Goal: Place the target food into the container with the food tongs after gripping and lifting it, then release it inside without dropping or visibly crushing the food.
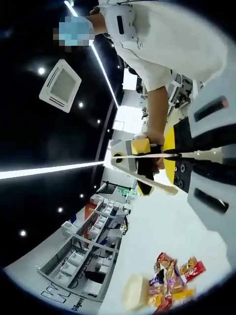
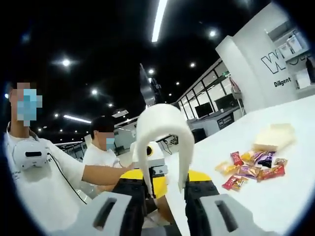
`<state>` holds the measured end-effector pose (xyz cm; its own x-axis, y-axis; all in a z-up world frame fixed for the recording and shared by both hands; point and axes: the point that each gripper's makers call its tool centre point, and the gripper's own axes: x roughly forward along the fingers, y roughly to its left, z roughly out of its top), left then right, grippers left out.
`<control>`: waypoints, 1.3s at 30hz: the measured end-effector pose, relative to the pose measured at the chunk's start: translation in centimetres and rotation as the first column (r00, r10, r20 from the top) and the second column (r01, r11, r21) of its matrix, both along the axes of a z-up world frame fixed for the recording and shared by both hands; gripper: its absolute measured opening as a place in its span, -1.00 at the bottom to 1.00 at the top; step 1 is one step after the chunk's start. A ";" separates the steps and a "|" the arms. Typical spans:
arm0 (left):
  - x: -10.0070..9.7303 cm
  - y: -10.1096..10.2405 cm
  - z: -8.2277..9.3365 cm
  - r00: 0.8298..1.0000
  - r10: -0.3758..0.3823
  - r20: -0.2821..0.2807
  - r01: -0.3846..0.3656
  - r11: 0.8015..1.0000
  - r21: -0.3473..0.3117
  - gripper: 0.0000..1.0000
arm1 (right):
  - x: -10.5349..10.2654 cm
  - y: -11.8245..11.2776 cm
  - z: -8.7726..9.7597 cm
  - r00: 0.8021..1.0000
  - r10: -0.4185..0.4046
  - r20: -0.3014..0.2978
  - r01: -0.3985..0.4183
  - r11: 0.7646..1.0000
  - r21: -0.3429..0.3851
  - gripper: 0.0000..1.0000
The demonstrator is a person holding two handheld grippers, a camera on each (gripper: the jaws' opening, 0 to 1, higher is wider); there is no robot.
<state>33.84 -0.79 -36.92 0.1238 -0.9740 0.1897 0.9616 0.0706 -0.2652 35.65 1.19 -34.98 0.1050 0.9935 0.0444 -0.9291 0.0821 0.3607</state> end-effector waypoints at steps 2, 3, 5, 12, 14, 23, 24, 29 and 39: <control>0.0 0.1 0.1 1.000 -0.003 -0.007 0.002 1.000 -0.012 -0.97 | -0.1 0.3 0.1 1.000 0.001 0.004 -0.001 1.000 0.006 -0.48; 0.0 0.0 0.3 1.000 -0.004 -0.019 0.003 0.999 -0.035 -0.97 | -0.2 0.4 0.2 1.000 0.001 0.006 -0.001 1.000 0.008 -0.48; 0.0 -0.2 0.4 1.000 -0.006 -0.016 0.005 0.999 -0.046 -0.97 | -0.4 0.9 -0.2 1.000 0.010 0.027 -0.009 1.000 -0.027 -0.46; 0.5 0.6 1.3 0.999 0.017 -0.030 -0.020 0.994 -0.109 -0.97 | -0.2 0.7 -0.1 0.999 0.018 0.041 -0.016 0.999 -0.044 -0.45; 0.7 1.0 1.4 0.999 0.024 -0.035 -0.028 0.993 -0.117 -0.97 | -0.1 0.6 0.3 0.999 0.015 0.046 -0.013 1.000 -0.027 -0.46; 0.4 0.7 1.8 0.999 0.014 -0.045 -0.021 0.988 -0.154 -0.97 | -0.5 1.6 0.6 0.999 0.038 0.006 -0.038 0.999 0.021 -0.43; 0.4 0.6 1.8 0.999 0.014 -0.045 -0.020 0.988 -0.155 -0.97 | -0.5 1.6 0.6 0.999 0.037 0.001 -0.037 0.999 0.027 -0.42; 0.3 0.3 1.8 0.999 0.020 -0.034 -0.025 0.988 -0.153 -0.97 | -0.9 1.5 0.6 0.997 0.048 -0.059 -0.048 0.999 0.017 -0.50; 1.2 0.9 -1.1 0.993 0.115 0.018 -0.115 0.993 0.019 -0.85 | 0.0 0.2 0.8 0.998 0.001 -0.059 0.000 1.000 0.001 -0.61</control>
<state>35.08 0.15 -38.06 0.2321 -0.9571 0.1735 0.9511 0.1860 -0.2464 35.68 1.40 -34.16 0.1071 0.9935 0.0395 -0.9062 0.0811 0.4151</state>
